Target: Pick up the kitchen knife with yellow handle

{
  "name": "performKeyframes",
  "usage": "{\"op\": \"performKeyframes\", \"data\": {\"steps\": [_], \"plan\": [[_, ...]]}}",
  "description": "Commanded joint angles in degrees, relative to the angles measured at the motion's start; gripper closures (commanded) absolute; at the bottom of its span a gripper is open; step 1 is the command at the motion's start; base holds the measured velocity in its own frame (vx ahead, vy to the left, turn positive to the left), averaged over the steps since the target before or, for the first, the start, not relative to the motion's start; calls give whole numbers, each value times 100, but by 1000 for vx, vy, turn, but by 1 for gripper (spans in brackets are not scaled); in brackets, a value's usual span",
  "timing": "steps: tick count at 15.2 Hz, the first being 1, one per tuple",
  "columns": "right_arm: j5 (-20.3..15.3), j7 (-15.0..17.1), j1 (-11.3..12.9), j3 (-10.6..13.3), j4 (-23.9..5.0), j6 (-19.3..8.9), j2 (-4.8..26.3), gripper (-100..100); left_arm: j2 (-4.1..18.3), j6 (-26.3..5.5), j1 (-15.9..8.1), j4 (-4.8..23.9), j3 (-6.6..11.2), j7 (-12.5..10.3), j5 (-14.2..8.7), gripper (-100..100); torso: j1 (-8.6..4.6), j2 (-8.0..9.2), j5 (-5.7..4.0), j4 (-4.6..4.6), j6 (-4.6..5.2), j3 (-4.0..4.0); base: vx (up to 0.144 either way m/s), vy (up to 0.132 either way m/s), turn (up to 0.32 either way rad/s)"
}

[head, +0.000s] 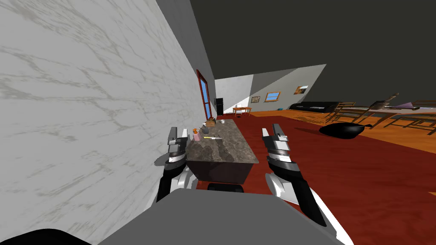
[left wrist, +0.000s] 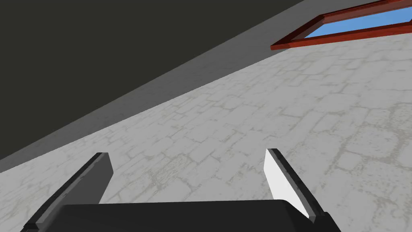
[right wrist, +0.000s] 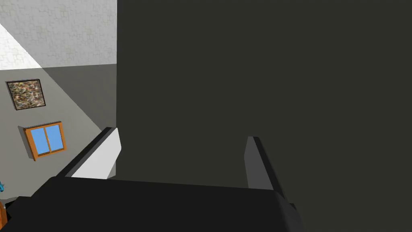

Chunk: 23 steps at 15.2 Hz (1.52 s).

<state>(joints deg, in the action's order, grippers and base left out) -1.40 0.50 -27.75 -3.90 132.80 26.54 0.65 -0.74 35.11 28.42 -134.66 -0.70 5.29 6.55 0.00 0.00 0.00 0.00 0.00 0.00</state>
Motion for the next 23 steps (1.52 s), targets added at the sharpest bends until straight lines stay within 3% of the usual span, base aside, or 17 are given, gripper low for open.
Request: {"op": "performKeyframes", "data": {"steps": [1,2,3,5,10,13,14,15,17,18,20,21,23], "plan": [[0,0,0,0,0,0,0,0,209,-104,-11,34,48,-12,-15,-100,0,0,0,0,0,0,-5,-1,-69],[0,0,0,0,0,0,0,0,360,-210,-21,69,96,-24,-29,-100,1,1,0,0,2,0,-15,0,-135],[0,0,1,0,0,0,0,0,360,-210,-21,69,96,-24,-29,-100,2,4,0,0,2,2,-20,4,-101],[0,0,1,0,0,0,0,0,667,-510,-53,173,239,-59,-73,-100,4,8,1,1,2,4,-25,3,-156],[0,0,1,0,0,0,0,0,957,-954,-96,318,438,-108,-132,-100,5,13,1,3,3,7,-30,5,-168],[0,0,1,0,0,0,0,0,1227,-1384,-150,501,685,-168,-207,-100,4,13,1,3,2,8,-32,-1,-211],[0,0,2,1,0,0,0,0,1227,-1490,-150,501,685,-168,-207,-100,3,14,1,3,4,8,-32,0,-196],[0,0,1,0,0,0,0,0,1354,-1626,-180,604,826,-203,-248,-100,4,13,1,3,3,7,-35,1,-229],[0,0,1,0,0,0,0,0,1354,-1798,-180,604,826,-203,-248,-100,6,14,1,3,3,8,-29,6,-150],[0,0,0,0,0,0,0,0,1476,-2013,-213,715,975,-239,-293,-100,6,12,1,3,0,7,-23,-4,-227],[0,0,1,0,0,0,0,0,1476,-2124,-213,715,975,-239,-293,-100,4,10,1,2,3,6,-21,2,-130],[0,0,0,0,0,0,0,0,1594,-2291,-247,833,1134,-278,-340,-100,5,9,1,2,0,5,-22,-6,-190],[0,0,1,0,0,0,0,0,1594,-2471,-247,833,1134,-278,-340,-100,3,10,1,2,3,5,-23,0,-178]]}}
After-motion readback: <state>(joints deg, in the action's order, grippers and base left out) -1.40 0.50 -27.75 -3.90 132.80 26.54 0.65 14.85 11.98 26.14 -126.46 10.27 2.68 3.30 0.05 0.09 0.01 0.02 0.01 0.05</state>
